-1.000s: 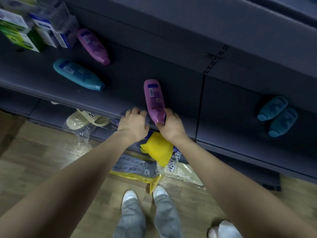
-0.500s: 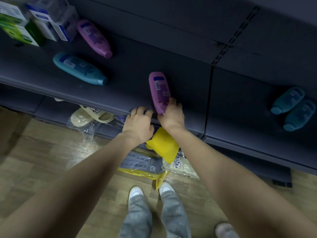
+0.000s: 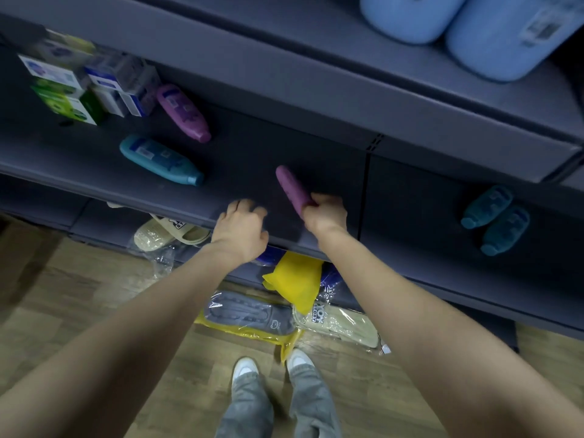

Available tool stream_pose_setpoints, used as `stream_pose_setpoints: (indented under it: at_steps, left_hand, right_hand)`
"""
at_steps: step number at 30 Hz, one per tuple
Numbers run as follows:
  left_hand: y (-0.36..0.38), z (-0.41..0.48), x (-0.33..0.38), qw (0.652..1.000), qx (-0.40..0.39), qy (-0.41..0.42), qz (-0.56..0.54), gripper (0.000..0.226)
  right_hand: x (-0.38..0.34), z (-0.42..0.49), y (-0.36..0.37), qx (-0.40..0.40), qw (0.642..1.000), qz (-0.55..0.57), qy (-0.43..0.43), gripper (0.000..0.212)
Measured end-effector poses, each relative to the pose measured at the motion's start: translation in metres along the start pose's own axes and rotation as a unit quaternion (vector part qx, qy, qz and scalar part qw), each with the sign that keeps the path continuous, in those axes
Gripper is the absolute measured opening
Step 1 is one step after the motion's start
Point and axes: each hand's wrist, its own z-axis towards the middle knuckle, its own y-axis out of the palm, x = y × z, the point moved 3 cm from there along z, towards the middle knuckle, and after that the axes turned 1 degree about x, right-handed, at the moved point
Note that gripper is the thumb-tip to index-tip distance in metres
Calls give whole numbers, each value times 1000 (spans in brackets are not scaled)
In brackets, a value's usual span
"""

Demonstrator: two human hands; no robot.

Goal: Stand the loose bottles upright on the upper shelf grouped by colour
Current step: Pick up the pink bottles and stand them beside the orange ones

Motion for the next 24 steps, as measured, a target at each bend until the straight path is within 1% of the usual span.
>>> stream_pose_setpoints:
  at_steps: [3, 7, 12, 20, 22, 24]
  left_hand:
    - [-14, -5, 4, 1000, 6, 2, -2, 49]
    - [-26, -13, 7, 1000, -4, 8, -3, 49]
    - [-34, -24, 9, 1000, -27, 15, -1, 49]
    - [-41, -49, 13, 998, -59, 20, -8, 58]
    - [-45, -55, 12, 998, -61, 21, -27, 63]
    - [-50, -62, 12, 996, -55, 29, -57, 63]
  right_hand:
    - [-6, -5, -8, 12, 997, 67, 26, 38]
    - [-10, -18, -19, 4, 997, 75, 34, 34]
    - [-16, -45, -24, -17, 999, 42, 8, 33]
    - [-29, -86, -32, -52, 997, -19, -55, 32]
    - [-34, -96, -36, -61, 994, -40, -76, 31]
    - [-40, -106, -41, -63, 992, -56, -99, 30]
